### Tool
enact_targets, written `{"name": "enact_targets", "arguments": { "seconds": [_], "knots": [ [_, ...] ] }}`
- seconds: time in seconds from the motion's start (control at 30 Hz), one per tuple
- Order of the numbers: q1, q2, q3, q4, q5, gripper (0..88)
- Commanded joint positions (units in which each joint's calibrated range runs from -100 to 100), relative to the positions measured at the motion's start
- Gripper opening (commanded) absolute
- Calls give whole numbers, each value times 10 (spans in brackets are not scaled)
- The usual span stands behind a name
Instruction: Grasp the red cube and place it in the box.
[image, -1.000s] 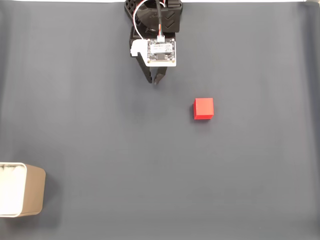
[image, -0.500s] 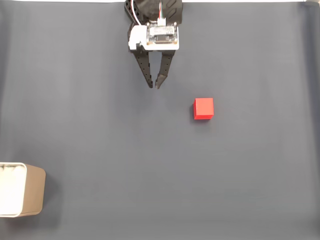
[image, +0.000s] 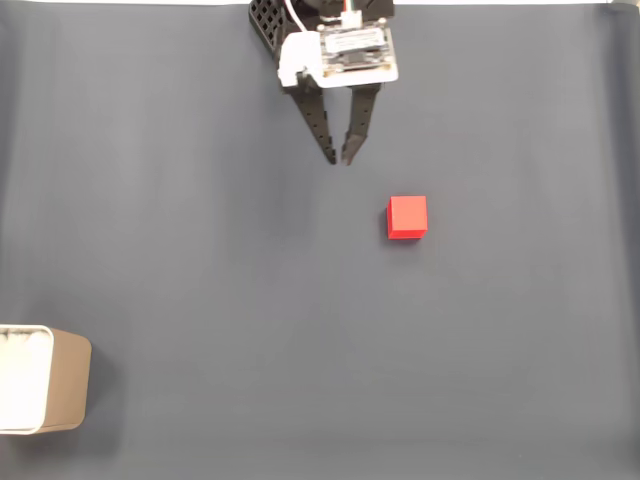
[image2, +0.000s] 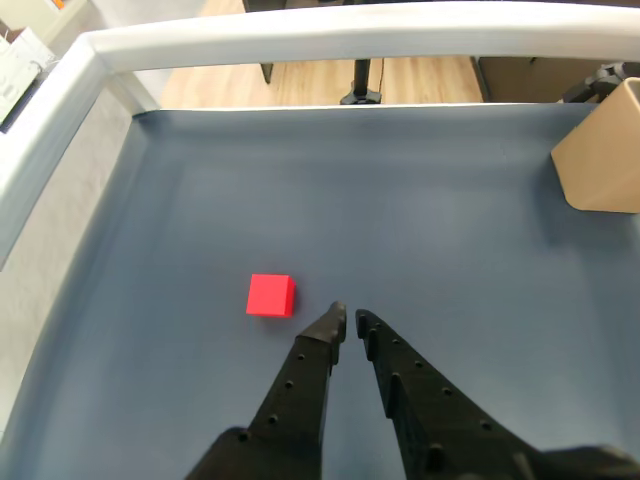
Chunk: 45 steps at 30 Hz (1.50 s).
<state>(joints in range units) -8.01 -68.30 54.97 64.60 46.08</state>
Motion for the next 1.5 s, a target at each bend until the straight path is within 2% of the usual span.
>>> {"name": "enact_targets", "arguments": {
  "seconds": [0.0,0.23,0.97,1.17,1.47],
  "knots": [
    [-31,42,-79,34,-16,29],
    [-85,111,-148,83,-37,71],
    [-94,229,-172,42,-57,385],
    [-92,245,-140,-5,-54,422],
    [-90,251,-66,-85,-40,429]
  ]
}}
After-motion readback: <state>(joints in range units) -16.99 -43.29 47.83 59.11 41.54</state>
